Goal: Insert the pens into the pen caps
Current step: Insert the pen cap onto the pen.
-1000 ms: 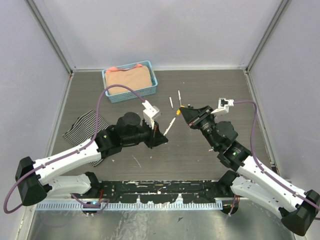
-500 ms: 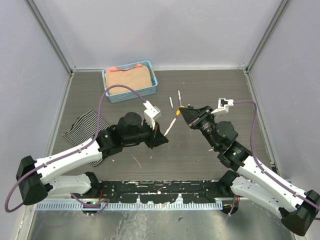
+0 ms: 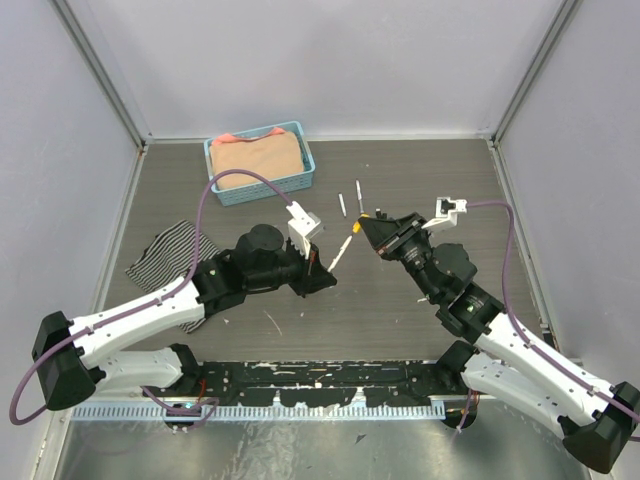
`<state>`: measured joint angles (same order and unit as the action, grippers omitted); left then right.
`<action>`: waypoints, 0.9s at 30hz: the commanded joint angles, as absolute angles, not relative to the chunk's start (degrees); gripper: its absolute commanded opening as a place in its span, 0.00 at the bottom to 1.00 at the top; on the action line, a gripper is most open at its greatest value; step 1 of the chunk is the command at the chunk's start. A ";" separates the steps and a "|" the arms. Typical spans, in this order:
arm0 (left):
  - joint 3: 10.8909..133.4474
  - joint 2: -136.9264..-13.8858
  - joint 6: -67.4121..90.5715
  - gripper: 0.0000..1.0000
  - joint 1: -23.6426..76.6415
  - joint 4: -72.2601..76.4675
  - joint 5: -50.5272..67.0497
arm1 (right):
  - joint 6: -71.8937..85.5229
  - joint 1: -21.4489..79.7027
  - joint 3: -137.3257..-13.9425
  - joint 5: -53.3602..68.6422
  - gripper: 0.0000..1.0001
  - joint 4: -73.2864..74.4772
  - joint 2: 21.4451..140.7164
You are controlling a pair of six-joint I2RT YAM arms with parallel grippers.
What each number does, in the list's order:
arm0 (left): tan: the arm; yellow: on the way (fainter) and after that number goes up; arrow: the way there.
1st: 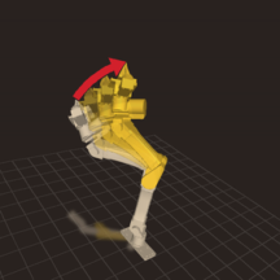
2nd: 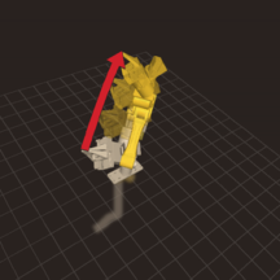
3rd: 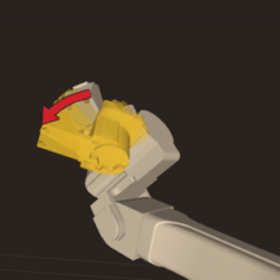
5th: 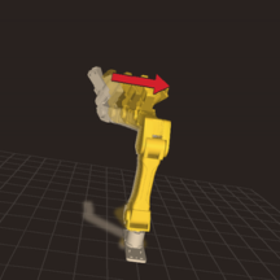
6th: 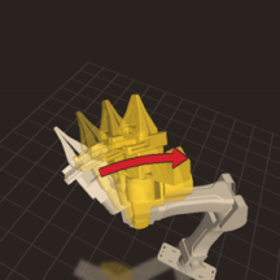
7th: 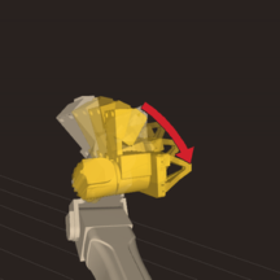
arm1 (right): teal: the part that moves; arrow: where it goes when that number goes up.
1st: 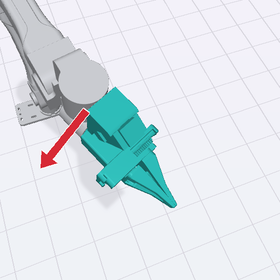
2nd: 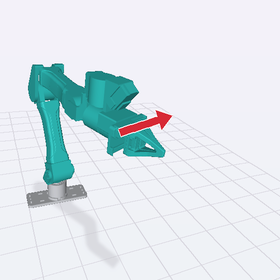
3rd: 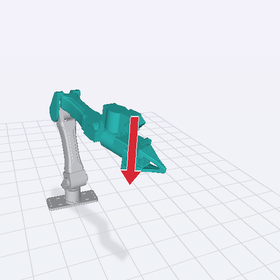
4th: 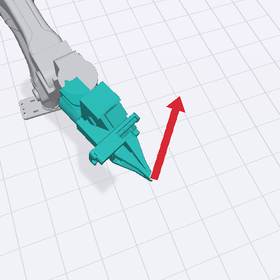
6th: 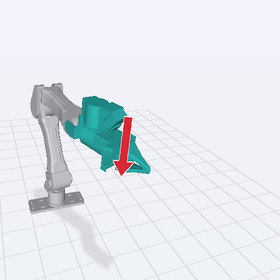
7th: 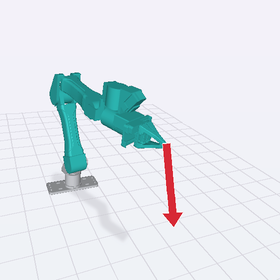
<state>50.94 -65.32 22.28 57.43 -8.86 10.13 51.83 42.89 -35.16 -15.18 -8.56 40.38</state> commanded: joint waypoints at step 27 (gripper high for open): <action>52.83 -65.04 21.14 0.00 57.59 -6.69 9.41 | 51.21 42.82 -38.99 -13.50 0.06 -8.83 41.18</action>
